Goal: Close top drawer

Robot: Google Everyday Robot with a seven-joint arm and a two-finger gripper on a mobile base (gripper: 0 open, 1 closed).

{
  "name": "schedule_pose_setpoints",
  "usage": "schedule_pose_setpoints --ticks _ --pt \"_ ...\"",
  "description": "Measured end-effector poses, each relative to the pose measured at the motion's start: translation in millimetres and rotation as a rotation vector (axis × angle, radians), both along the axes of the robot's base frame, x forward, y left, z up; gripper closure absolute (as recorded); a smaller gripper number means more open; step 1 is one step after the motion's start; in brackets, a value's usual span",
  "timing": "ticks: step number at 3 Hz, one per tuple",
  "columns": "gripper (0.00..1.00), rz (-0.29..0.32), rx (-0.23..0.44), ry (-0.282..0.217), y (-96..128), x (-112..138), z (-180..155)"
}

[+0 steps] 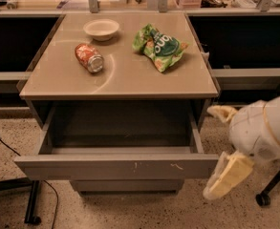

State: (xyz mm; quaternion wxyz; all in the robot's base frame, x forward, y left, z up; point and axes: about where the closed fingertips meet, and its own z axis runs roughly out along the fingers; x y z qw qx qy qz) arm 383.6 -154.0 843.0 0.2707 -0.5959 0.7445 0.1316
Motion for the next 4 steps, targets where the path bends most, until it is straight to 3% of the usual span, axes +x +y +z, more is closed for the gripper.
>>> schedule_pose_setpoints --ticks 1,2,3,4 --pt "0.00 0.050 0.226 0.122 71 -21 -80" --pt "0.18 0.066 0.285 0.226 93 -47 -115" --pt "0.42 0.066 0.276 0.222 91 -47 -114" --pt "0.64 0.041 0.320 0.228 91 -48 -128"
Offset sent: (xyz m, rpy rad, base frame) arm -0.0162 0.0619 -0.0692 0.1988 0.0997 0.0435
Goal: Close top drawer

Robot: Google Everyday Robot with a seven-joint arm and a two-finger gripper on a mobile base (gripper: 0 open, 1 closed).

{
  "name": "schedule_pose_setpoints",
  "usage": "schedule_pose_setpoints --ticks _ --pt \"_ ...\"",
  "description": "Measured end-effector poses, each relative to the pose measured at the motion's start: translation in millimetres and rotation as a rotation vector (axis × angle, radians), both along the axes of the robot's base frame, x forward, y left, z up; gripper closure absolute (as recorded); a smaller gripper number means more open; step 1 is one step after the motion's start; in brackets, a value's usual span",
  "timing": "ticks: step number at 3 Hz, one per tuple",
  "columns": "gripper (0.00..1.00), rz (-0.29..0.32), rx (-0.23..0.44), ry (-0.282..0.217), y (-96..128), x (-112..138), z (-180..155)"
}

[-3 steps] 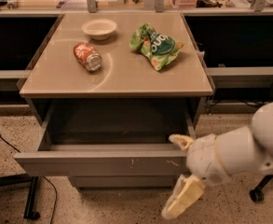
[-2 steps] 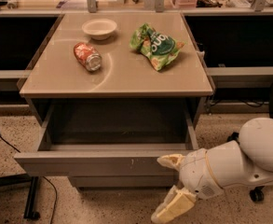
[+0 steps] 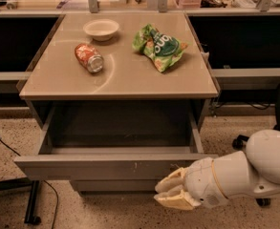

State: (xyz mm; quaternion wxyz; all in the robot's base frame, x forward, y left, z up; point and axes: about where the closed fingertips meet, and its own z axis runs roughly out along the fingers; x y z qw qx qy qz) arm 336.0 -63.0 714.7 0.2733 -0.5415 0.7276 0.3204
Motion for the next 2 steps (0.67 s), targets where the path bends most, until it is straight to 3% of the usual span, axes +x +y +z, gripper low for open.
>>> schedule_pose_setpoints --ticks 1,2 --pt "0.89 -0.048 0.088 -0.021 6 27 -33" --pt "1.00 -0.086 0.158 -0.077 18 58 -56"
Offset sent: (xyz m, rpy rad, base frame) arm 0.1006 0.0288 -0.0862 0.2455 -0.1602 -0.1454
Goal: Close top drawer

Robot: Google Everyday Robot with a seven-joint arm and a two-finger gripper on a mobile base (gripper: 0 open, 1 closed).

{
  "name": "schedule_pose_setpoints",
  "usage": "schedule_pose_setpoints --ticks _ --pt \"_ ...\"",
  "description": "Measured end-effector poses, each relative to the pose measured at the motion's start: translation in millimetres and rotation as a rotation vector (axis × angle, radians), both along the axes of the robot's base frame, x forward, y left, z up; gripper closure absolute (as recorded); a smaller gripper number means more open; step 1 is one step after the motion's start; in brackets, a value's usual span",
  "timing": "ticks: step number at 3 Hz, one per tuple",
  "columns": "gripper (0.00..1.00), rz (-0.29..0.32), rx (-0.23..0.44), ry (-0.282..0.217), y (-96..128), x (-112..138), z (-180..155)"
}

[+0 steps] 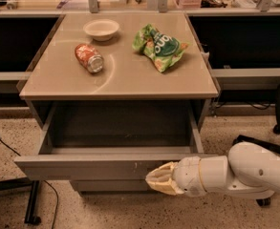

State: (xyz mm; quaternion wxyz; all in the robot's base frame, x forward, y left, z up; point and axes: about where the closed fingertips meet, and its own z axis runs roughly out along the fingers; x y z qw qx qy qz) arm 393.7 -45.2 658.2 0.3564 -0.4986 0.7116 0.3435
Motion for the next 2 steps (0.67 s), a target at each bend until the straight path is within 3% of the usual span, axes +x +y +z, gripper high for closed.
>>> schedule_pose_setpoints --ticks 1,2 --pt "1.00 -0.045 0.030 -0.067 7.3 34.7 -8.4" --pt "1.00 -0.045 0.030 -0.067 7.5 34.0 -8.3"
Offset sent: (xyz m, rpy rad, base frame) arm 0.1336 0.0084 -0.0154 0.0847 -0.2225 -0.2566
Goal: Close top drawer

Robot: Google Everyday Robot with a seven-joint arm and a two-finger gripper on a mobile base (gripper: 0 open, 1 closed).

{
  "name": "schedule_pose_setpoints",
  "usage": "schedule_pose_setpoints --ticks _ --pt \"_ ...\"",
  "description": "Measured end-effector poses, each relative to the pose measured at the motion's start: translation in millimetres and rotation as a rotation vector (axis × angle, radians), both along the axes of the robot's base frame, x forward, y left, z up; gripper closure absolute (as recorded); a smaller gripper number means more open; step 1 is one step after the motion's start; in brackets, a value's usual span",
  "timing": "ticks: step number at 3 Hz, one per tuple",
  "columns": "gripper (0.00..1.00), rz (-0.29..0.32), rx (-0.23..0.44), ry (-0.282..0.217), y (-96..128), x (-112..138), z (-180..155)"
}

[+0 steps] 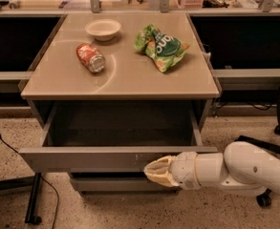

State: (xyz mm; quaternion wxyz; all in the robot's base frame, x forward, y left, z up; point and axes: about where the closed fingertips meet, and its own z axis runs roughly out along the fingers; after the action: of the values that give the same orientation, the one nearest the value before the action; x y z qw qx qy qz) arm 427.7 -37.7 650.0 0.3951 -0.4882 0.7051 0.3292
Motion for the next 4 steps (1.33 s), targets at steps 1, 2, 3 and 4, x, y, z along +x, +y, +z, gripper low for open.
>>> schedule_pose_setpoints --ticks 1,2,3,4 --pt "1.00 -0.052 -0.027 -0.041 3 21 -4" --pt "1.00 -0.119 -0.095 -0.080 11 23 -20" --pt "1.00 -0.148 -0.114 -0.089 8 27 -26" --pt "1.00 -0.149 -0.136 -0.085 10 39 -38"
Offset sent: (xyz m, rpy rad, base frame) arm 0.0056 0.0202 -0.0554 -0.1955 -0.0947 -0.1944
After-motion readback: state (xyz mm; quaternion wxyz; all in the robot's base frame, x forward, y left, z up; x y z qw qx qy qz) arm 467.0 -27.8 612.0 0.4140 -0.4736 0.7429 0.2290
